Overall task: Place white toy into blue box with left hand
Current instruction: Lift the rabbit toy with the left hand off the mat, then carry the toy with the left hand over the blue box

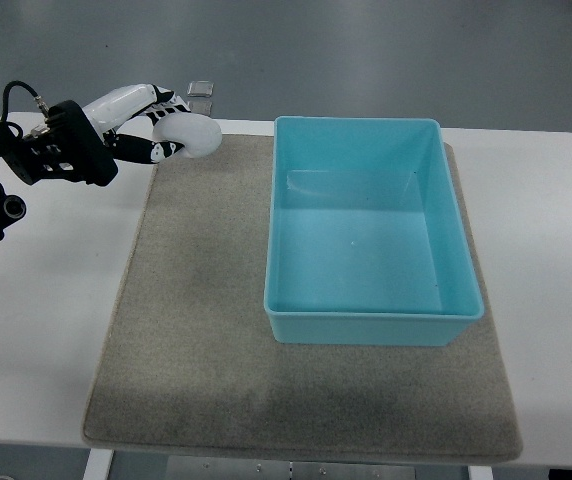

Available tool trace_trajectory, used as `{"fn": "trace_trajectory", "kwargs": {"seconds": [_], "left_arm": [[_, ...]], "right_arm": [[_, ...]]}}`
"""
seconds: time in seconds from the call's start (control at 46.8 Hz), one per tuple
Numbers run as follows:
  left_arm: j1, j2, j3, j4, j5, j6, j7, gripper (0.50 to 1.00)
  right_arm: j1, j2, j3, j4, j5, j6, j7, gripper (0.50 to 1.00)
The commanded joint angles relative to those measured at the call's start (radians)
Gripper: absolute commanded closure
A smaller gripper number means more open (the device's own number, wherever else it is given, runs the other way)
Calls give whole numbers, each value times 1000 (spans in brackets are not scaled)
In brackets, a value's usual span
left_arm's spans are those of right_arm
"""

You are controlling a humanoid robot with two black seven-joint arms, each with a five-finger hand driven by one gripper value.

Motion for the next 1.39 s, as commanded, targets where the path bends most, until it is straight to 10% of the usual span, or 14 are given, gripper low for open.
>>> {"fn": "trace_trajectory", "kwargs": {"seconds": [0.0, 1.133, 1.368], "left_arm": [[-14, -1, -43, -16, 0, -1, 0, 1000], [-49, -260, 57, -146, 16, -136, -45, 1000], [-31, -263, 54, -143, 0, -135, -43, 618]], "right_arm": [[0, 0, 0, 0, 0, -1, 0, 564], [0, 0, 0, 0, 0, 0, 0, 564], [0, 0, 0, 0, 0, 0, 0, 564]]}}
